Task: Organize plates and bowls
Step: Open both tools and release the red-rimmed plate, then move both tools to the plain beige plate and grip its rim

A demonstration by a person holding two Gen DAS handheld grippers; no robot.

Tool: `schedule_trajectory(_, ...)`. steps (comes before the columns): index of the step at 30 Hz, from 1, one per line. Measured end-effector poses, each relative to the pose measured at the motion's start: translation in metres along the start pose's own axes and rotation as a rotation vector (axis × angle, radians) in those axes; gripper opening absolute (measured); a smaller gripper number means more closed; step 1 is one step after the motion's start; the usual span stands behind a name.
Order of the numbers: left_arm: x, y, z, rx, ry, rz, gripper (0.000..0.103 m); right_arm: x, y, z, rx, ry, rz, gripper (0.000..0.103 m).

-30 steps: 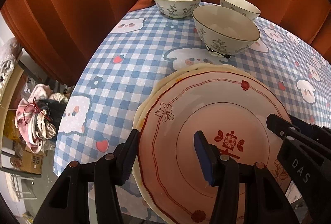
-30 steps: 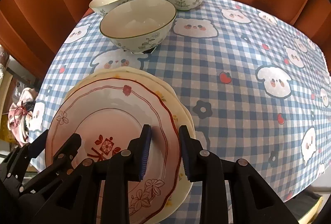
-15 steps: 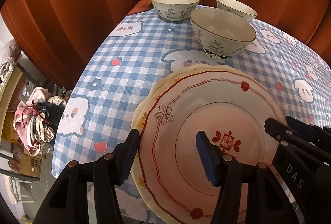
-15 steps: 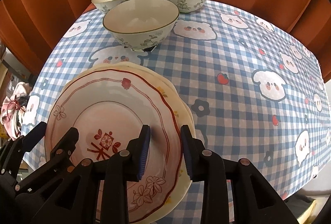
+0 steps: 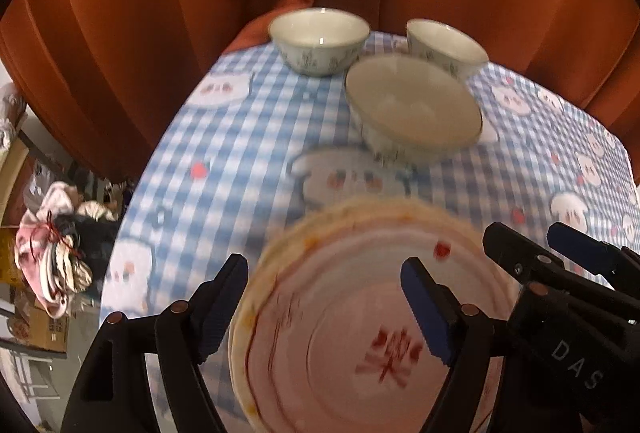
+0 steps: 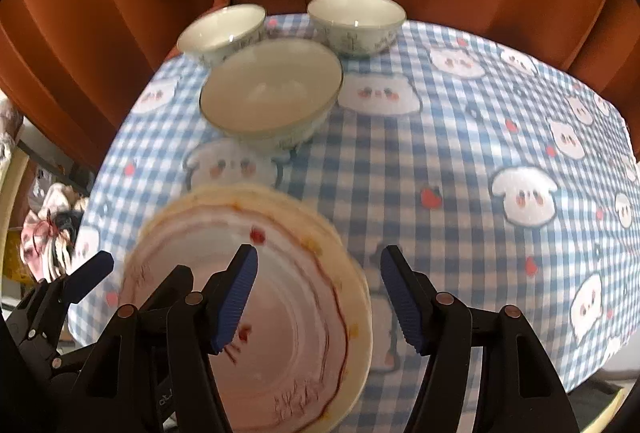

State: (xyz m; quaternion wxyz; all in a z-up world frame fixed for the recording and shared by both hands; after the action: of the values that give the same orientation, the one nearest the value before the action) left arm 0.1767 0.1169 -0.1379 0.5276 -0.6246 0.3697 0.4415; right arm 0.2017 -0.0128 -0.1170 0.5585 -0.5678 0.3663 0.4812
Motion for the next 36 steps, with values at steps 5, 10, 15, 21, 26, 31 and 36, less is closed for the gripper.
schedule_trajectory(5, 0.006, -0.039, -0.005, -0.043, -0.013, -0.027, 0.079, 0.000, -0.042, -0.003, -0.034, -0.020, -0.038, 0.068)
schedule_trajectory(10, 0.017, -0.075, -0.012, -0.049, -0.029, -0.042, 0.079, 0.003, -0.081, -0.004, -0.044, -0.036, -0.081, 0.068)
schedule_trajectory(15, 0.036, -0.101, -0.016, -0.048, -0.080, -0.042, 0.079, 0.021, -0.111, -0.007, -0.049, -0.014, -0.069, 0.068)
schedule_trajectory(21, 0.057, -0.118, -0.024, -0.053, -0.076, -0.036, 0.067, 0.046, -0.134, -0.013, -0.049, -0.023, -0.062, 0.068)
schedule_trajectory(26, 0.076, -0.121, -0.032, -0.059, -0.040, 0.005, 0.047, 0.065, -0.140, -0.007, -0.071, -0.068, -0.021, 0.058)
schedule_trajectory(31, 0.079, -0.121, -0.037, -0.043, -0.063, 0.018, 0.034, 0.077, -0.141, -0.001, -0.073, -0.084, 0.013, 0.023)
schedule_trajectory(36, 0.079, -0.120, -0.039, -0.036, -0.072, 0.026, 0.032, 0.077, -0.139, -0.003, -0.058, -0.067, 0.022, 0.021)
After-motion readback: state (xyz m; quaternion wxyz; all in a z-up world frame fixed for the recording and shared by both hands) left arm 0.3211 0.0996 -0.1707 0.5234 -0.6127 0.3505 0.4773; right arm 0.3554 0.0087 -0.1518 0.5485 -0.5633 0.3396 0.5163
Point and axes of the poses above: each gripper's, at about its wrist camera, not at the fingertips, and x roughly the way its jaws point, z to its left, y to its underside, the point moved 9 cm from there along x, roughly the way its jaws point, and after that the axes turned 9 degrees about z, right-handed, at the moved point
